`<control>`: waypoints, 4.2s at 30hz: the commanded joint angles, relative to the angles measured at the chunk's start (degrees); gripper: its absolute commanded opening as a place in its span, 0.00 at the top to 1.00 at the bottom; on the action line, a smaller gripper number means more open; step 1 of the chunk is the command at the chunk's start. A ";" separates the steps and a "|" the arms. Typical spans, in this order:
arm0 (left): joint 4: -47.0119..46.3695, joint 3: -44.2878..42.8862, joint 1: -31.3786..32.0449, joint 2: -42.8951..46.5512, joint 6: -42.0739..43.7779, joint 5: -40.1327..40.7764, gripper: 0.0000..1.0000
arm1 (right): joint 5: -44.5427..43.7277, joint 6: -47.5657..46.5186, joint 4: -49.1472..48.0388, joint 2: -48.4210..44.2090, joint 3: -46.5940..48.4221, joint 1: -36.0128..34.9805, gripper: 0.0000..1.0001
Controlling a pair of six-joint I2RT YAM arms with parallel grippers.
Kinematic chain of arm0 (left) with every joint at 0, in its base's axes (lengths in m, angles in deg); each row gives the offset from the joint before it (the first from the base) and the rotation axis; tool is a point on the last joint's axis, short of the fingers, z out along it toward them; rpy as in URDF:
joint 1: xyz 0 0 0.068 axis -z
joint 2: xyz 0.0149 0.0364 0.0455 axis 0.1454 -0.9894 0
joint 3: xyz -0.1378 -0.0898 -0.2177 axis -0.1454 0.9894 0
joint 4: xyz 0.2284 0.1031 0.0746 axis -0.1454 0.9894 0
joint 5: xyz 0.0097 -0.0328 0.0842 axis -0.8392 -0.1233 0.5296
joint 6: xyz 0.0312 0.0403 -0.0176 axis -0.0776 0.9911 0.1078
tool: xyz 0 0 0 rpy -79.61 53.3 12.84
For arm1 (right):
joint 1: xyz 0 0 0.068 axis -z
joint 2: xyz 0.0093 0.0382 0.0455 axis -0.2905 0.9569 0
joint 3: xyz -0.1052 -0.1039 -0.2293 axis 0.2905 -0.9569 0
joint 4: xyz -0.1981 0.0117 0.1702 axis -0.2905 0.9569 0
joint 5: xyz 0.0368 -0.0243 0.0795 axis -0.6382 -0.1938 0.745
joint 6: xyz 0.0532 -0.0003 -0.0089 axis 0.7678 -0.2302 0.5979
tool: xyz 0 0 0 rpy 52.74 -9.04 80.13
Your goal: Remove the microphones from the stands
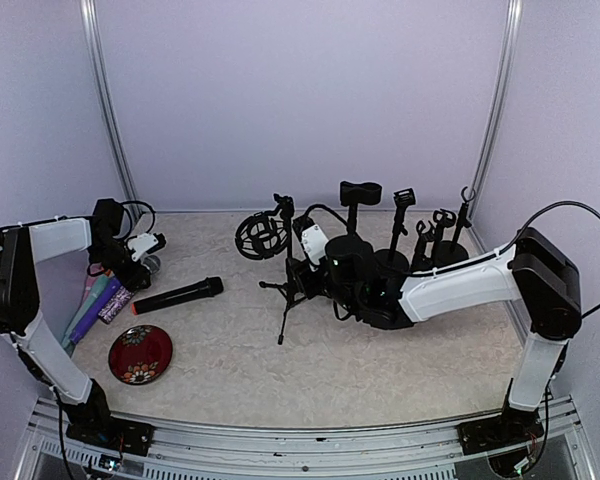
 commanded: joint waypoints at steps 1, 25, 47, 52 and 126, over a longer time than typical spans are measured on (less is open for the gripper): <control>-0.20 -0.79 -0.49 0.53 -1.76 -1.31 0.36 | -0.46 2.09 2.19 -3.70 -1.11 -0.95 0.37; 18.96 -10.80 4.63 9.73 -11.06 -19.38 0.01 | 34.84 23.97 11.98 -10.48 -4.56 9.91 0.23; 18.79 -5.79 6.03 14.76 -14.20 -14.93 0.01 | 36.55 24.47 13.29 -1.52 2.54 11.96 0.50; 18.96 -5.75 6.43 14.54 -14.61 -14.21 0.01 | 37.93 24.17 12.31 -1.52 2.31 11.98 0.59; 17.80 -5.71 7.17 18.04 -13.93 -11.61 0.01 | 43.26 37.33 14.06 1.69 6.53 12.93 0.63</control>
